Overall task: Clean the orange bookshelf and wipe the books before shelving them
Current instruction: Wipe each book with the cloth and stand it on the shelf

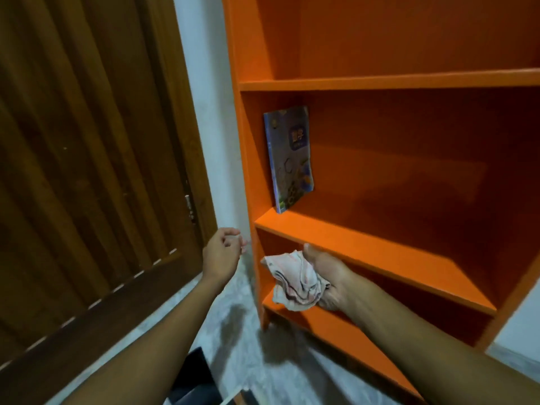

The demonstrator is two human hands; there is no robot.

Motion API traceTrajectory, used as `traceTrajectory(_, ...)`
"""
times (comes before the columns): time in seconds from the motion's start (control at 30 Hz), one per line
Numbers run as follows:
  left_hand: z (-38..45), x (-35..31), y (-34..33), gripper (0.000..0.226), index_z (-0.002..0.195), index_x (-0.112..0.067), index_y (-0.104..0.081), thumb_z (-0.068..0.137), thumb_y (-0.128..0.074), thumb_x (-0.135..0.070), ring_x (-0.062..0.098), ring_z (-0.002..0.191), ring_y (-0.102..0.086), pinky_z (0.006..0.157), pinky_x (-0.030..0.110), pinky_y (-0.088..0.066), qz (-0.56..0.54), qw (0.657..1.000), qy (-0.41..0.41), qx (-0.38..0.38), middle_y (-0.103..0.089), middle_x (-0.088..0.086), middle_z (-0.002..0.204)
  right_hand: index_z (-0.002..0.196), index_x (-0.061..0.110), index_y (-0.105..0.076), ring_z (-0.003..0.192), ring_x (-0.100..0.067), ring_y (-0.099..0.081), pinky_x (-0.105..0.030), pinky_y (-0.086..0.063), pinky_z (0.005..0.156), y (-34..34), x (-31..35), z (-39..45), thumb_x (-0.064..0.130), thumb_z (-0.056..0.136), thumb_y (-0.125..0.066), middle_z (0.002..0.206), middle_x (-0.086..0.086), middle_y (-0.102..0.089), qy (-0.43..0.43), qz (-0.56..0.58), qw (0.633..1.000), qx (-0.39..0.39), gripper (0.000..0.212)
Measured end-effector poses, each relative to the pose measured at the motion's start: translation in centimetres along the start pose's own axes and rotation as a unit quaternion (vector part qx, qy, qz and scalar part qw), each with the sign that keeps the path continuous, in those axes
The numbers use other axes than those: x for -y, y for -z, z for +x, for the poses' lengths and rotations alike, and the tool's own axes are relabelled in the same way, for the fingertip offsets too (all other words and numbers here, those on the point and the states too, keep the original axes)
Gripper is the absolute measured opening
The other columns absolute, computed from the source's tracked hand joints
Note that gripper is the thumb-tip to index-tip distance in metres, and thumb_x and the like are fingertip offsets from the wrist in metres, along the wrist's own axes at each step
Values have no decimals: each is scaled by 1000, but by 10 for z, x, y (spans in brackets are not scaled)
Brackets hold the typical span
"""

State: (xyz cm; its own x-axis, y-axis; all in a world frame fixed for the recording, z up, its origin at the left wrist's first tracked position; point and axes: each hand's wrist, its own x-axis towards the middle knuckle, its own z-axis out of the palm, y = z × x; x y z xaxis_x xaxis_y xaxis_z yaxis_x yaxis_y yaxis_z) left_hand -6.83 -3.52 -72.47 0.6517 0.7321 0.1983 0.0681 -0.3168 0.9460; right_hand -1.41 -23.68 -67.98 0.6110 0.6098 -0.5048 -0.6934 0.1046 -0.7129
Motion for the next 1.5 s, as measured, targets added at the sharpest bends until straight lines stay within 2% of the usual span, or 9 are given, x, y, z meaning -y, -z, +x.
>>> traceTrajectory(0.1, -31, 35, 33, 15, 111, -10, -63, 101, -52, -12, 23, 86, -71, 59, 16, -50, 27, 997, 49, 47, -71, 10, 96, 81, -5, -62, 63, -34, -72, -48, -61, 61, 5, -42, 3, 18, 94, -62, 72, -23, -69, -49, -29, 998, 15, 27)
traceTrajectory(0.23, -70, 100, 61, 11, 104, -11, -63, 98, -54, -11, 24, 77, -69, 55, 18, -50, 65, 983, 143, 91, -72, 15, 93, 124, -10, -51, 103, -46, -66, -63, -47, 97, 7, -92, 15, -8, 91, -56, 116, -34, -64, -38, -125, 991, -32, 33)
traceTrajectory(0.47, -141, 225, 73, 15, 109, -17, -57, 94, -61, -17, 17, 83, -56, 70, 26, -42, 242, 921, 240, 186, -64, 7, 105, 123, -4, -57, 101, -44, -68, -67, -49, 91, 24, -144, 36, 2, 96, -54, 113, -26, -69, -51, -251, 962, -90, 28)
traceTrajectory(0.63, -185, 277, 75, 55, 130, -16, -52, 85, -74, -38, 29, 115, -57, 95, 38, -47, 406, 832, 225, 304, -57, 10, 131, 117, -8, -59, 100, -45, -68, -66, -50, 91, 27, -157, 41, 3, 96, -57, 110, -29, -69, -51, -295, 950, -92, 24)
traceTrajectory(0.87, -200, 287, 63, 89, 143, -21, -39, 72, -83, -49, 34, 134, -39, 108, 54, -32, 520, 777, 192, 299, -40, 11, 146, 116, -12, -58, 103, -52, -64, -76, -43, 86, 29, -152, 54, 4, 93, -60, 123, -39, -57, -30, -278, 957, -81, 29)
traceTrajectory(0.93, -196, 289, 62, 92, 141, -19, -40, 67, -86, -48, 33, 133, -40, 107, 53, -34, 514, 778, 205, 297, -43, 11, 144, 98, -10, -60, 78, -42, -72, -56, -60, 73, 31, -152, 56, 3, 95, -58, 87, -32, -71, -13, -304, 948, -88, 13)
traceTrajectory(1.0, -193, 291, 60, 91, 138, -17, -43, 65, -89, -46, 34, 132, -42, 106, 52, -35, 497, 789, 223, 286, -47, 11, 140, 74, 2, -52, 44, -27, -56, -33, -49, 59, 36, -152, 60, 4, 96, -59, 49, -14, -52, -17, -300, 949, -96, 23)
traceTrajectory(1.3, -189, 277, 60, 6, 92, -25, -53, 92, -58, -26, 27, 98, -61, 87, 43, -52, 390, 864, 190, 255, -61, 2, 99, 119, -11, -58, 103, -49, -64, -61, -47, 95, 37, -141, 56, 0, 88, -62, 116, -32, -64, -5, -248, 965, -88, 32)
traceTrajectory(1.5, -144, 225, 64, 28, 71, -31, -48, 93, -65, -26, 27, 78, -57, 70, 38, -45, 286, 909, 160, 256, -58, 4, 79, 140, -5, -42, 115, -54, -57, -73, -43, 94, 44, -127, 52, -5, 95, -47, 135, -29, -55, 13, -170, 979, -115, 45)
